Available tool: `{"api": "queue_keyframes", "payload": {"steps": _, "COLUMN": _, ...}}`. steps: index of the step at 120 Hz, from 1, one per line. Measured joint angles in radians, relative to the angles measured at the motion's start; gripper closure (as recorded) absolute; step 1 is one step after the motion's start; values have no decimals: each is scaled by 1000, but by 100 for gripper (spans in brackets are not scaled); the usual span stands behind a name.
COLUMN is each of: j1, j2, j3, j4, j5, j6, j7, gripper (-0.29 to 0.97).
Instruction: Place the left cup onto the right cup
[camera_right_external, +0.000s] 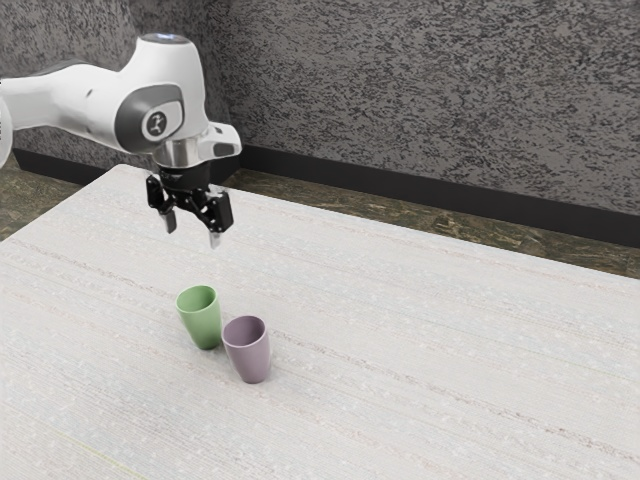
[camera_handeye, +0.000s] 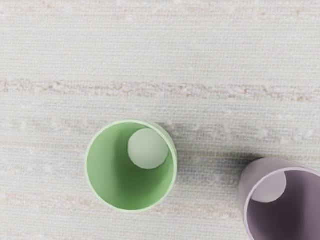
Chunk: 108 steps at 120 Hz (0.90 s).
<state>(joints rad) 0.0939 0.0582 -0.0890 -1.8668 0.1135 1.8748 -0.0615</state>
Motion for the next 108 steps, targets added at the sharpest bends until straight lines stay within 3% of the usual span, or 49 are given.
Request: {"api": "queue_keyframes", "payload": {"steps": 108, "j1": 2, "j2": 84, "j3": 12, "j4": -76, "j5": -5, "j6": 184, "j7": 1, "gripper": 0}}
